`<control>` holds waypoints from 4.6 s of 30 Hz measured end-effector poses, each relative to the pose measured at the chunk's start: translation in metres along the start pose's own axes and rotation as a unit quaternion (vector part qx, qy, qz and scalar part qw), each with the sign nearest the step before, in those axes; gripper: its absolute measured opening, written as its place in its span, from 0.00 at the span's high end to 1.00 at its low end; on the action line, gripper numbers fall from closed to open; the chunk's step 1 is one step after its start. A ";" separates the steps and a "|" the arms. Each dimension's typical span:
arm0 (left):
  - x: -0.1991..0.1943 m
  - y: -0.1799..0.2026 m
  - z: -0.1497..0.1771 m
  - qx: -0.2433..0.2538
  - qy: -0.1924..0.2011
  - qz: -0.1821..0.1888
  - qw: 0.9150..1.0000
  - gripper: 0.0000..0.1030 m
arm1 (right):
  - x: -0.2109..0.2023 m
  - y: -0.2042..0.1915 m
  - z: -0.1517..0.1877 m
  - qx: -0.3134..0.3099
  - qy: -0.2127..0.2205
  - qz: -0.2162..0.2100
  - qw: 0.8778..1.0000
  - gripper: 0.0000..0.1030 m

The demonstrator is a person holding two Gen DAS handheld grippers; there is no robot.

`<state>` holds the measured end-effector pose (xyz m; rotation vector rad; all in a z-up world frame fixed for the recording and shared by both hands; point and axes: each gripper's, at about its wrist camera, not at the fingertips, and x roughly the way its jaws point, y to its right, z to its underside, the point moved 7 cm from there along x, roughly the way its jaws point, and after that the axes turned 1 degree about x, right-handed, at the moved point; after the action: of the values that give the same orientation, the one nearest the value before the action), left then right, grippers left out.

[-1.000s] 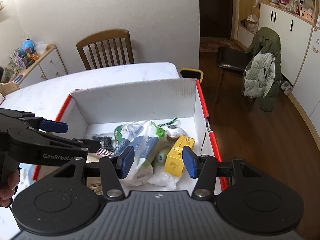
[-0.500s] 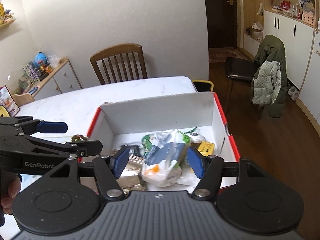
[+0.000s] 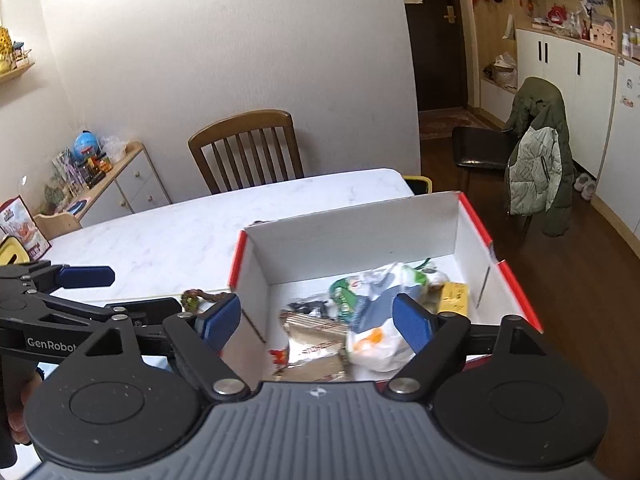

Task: Organize objects
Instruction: 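Withdraw both tools from the box back over the table, then grasp the brown beaded bracelet with the right tool while the left tool grasps the green tube, then carry the bracelet and green tube with both tools over the shoebox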

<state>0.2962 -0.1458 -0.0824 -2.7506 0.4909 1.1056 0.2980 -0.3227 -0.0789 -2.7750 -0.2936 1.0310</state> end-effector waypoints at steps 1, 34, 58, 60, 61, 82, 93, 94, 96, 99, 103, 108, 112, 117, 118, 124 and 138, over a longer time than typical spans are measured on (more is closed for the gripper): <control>-0.002 -0.006 0.002 -0.003 -0.001 0.000 1.000 0.01 | 0.000 -0.004 0.001 0.003 0.000 -0.001 1.000 0.19; 0.039 -0.160 0.077 -0.063 -0.014 -0.029 0.998 0.00 | 0.097 -0.173 0.022 -0.029 -0.080 0.007 0.996 0.18; 0.113 -0.144 0.085 -0.028 -0.017 -0.021 0.999 0.01 | 0.226 -0.182 0.030 -0.052 -0.173 0.031 0.983 0.18; 0.119 -0.143 0.084 -0.027 -0.018 -0.022 0.999 0.01 | 0.235 -0.181 0.033 -0.054 -0.181 0.034 0.981 0.18; 0.121 -0.143 0.085 -0.024 -0.020 -0.023 0.999 0.01 | 0.239 -0.180 0.034 -0.053 -0.185 0.035 0.981 0.18; 0.132 -0.139 0.087 -0.040 -0.018 -0.020 0.999 0.43 | 0.272 -0.186 0.039 -0.055 -0.217 -0.005 0.975 0.67; 0.124 -0.137 0.089 -0.047 -0.029 -0.004 0.998 0.81 | 0.276 -0.193 0.041 -0.045 -0.218 -0.029 0.974 0.78; 0.124 -0.138 0.090 -0.050 -0.031 -0.002 0.998 0.82 | 0.275 -0.194 0.041 -0.042 -0.218 -0.033 0.975 0.78; 0.123 -0.139 0.091 -0.055 -0.034 0.004 0.998 0.86 | 0.272 -0.195 0.041 -0.040 -0.217 -0.039 0.975 0.79; 0.122 -0.140 0.093 -0.057 -0.036 0.009 0.998 0.86 | 0.270 -0.194 0.041 -0.028 -0.219 -0.046 0.974 0.80; 0.126 -0.150 0.091 -0.063 -0.038 0.009 0.997 0.86 | 0.265 -0.193 0.040 -0.030 -0.212 -0.047 0.976 0.87; 0.120 -0.153 0.096 -0.074 -0.043 0.009 0.996 0.86 | 0.262 -0.192 0.039 -0.030 -0.210 -0.041 0.976 0.91; 0.116 -0.160 0.097 -0.081 -0.048 0.007 0.996 0.86 | 0.252 -0.190 0.033 -0.018 -0.202 -0.042 0.978 0.91; 0.105 -0.167 0.098 -0.096 -0.058 0.016 0.994 0.87 | 0.230 -0.188 0.025 -0.009 -0.192 -0.050 0.980 0.91; 0.103 -0.168 0.098 -0.101 -0.061 0.020 0.993 0.87 | 0.225 -0.188 0.024 -0.006 -0.192 -0.053 0.980 0.91; 0.083 -0.169 0.090 -0.105 -0.057 0.029 0.992 0.87 | 0.192 -0.191 0.022 -0.004 -0.185 -0.066 0.981 0.91; 0.026 -0.136 0.052 -0.062 -0.035 0.040 0.997 0.87 | 0.102 -0.179 0.004 -0.037 -0.152 -0.070 0.985 0.91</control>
<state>0.3276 -0.0124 -0.1371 -2.8074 0.5449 1.2864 0.3486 -0.1250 -0.1060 -2.6077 -0.5683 1.4307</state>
